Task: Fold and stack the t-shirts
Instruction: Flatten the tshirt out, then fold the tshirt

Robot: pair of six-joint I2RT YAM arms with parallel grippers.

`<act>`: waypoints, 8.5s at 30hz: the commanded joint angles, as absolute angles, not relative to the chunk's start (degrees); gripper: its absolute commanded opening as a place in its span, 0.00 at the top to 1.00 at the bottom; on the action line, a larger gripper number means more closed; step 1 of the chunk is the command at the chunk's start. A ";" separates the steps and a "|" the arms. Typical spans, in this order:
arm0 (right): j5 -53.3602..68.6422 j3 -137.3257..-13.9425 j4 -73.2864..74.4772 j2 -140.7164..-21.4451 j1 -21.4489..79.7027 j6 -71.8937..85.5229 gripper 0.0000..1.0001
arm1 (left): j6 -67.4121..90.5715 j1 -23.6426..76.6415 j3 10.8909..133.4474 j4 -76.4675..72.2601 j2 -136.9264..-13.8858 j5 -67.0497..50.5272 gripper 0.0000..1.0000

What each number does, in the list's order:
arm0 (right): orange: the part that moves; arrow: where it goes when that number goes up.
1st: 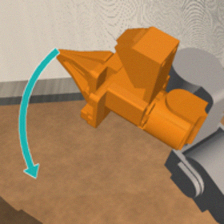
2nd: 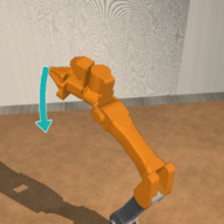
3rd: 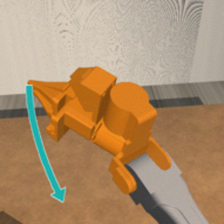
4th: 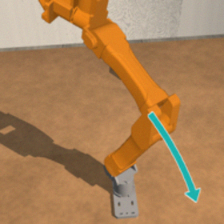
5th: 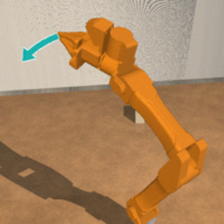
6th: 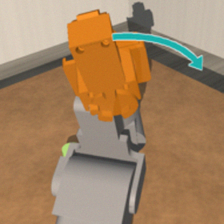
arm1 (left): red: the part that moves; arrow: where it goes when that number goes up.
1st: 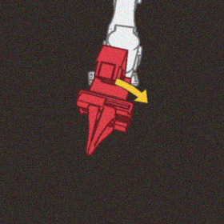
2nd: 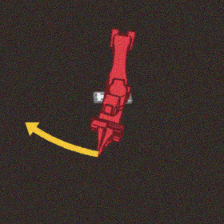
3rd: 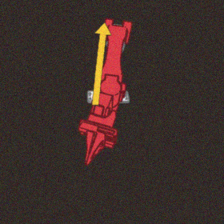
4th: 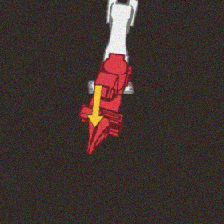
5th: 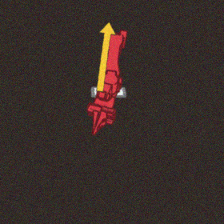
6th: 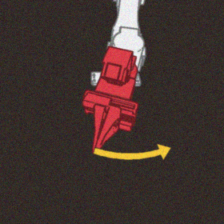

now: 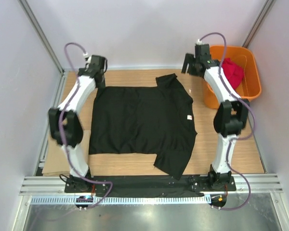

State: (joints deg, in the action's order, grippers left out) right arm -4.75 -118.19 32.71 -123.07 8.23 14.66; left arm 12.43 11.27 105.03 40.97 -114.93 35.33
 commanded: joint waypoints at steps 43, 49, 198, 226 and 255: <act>-4.39 -29.89 39.02 -64.16 22.94 53.00 0.61 | 52.74 3.25 48.07 57.04 -64.95 5.27 0.41; -6.84 -28.21 38.76 -63.90 22.42 55.01 0.69 | 51.50 3.25 49.31 55.90 -66.70 5.28 0.41; -5.01 -49.73 50.98 -63.88 12.92 43.86 0.99 | 55.03 3.25 43.50 57.57 -64.16 4.39 1.00; 6.15 -70.40 40.70 -91.84 5.01 31.64 0.98 | 48.87 3.08 59.06 52.73 -86.74 7.82 1.00; 0.44 -68.03 42.45 -91.15 4.04 31.55 0.96 | 46.58 2.99 64.60 50.19 -95.62 7.38 0.88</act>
